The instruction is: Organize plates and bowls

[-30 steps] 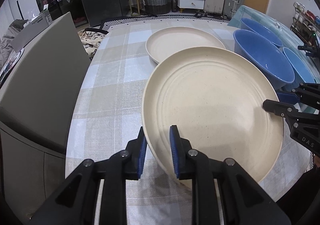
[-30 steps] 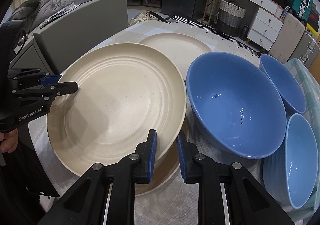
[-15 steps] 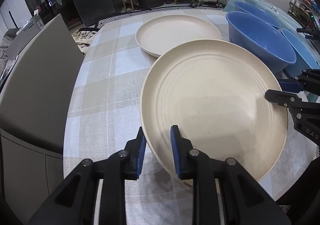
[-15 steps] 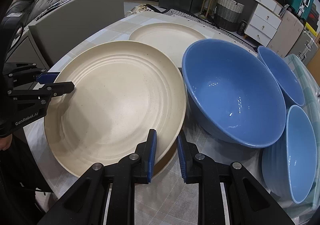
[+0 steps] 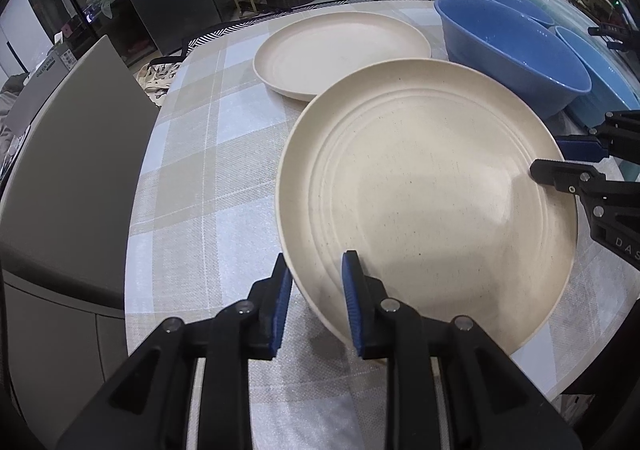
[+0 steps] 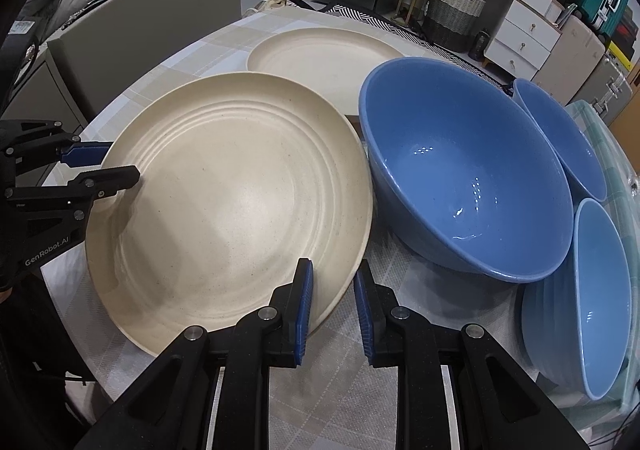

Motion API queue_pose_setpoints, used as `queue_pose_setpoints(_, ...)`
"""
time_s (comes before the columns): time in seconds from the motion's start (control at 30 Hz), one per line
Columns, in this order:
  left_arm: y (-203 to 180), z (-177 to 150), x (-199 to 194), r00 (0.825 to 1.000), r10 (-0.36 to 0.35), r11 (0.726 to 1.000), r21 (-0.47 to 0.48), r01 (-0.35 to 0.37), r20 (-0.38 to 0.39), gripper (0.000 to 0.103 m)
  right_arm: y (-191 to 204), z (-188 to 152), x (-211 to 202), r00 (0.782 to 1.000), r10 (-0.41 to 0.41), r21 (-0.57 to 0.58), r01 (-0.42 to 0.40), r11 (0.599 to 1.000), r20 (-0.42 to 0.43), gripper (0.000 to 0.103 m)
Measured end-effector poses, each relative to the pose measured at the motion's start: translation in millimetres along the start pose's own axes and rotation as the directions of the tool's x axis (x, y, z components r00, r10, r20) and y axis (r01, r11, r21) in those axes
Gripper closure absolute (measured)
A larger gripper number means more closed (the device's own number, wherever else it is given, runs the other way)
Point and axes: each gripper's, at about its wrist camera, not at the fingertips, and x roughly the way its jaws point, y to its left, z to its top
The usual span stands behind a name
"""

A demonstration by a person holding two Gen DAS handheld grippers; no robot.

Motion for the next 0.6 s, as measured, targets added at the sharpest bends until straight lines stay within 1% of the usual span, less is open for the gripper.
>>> queue_pose_setpoints(0.6, -7.6, -3.4, 7.6, 0.999, 0.018, 0.999, 0.046, -0.016, -0.032, 0.077, 8.2, 5.5, 22.0, 0.999, -0.008, -0.012, 0.007, 1.0, -0.048, 0.078)
